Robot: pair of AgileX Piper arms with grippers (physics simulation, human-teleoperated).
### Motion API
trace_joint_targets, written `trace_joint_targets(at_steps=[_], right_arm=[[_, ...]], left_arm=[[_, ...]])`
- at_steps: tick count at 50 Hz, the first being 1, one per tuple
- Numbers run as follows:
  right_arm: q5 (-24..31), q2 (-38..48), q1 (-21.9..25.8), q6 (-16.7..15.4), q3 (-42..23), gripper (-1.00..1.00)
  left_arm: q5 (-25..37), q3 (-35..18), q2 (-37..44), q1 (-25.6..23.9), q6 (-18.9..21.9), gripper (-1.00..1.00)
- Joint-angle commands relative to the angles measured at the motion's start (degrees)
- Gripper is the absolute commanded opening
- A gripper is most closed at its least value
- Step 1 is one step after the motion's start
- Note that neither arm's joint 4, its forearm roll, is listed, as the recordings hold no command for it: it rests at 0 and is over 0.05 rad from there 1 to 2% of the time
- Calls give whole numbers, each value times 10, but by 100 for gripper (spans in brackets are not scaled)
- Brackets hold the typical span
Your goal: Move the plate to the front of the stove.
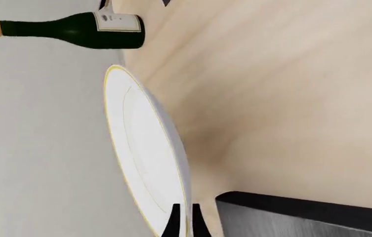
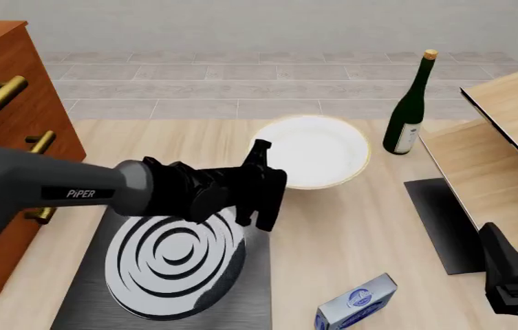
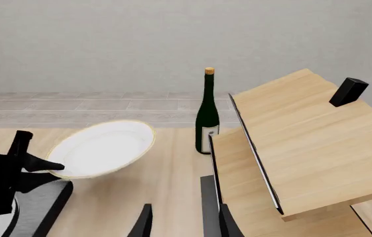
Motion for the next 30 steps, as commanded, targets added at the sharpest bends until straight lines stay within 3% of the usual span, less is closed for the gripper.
trace_joint_targets(at_steps=[1, 30], right_arm=[[0, 0, 0, 0, 0, 100], [0, 0, 0, 0, 0, 100]], left_arm=[[-8, -1, -8, 23, 12, -100], [37, -19, -29, 104, 31, -100]])
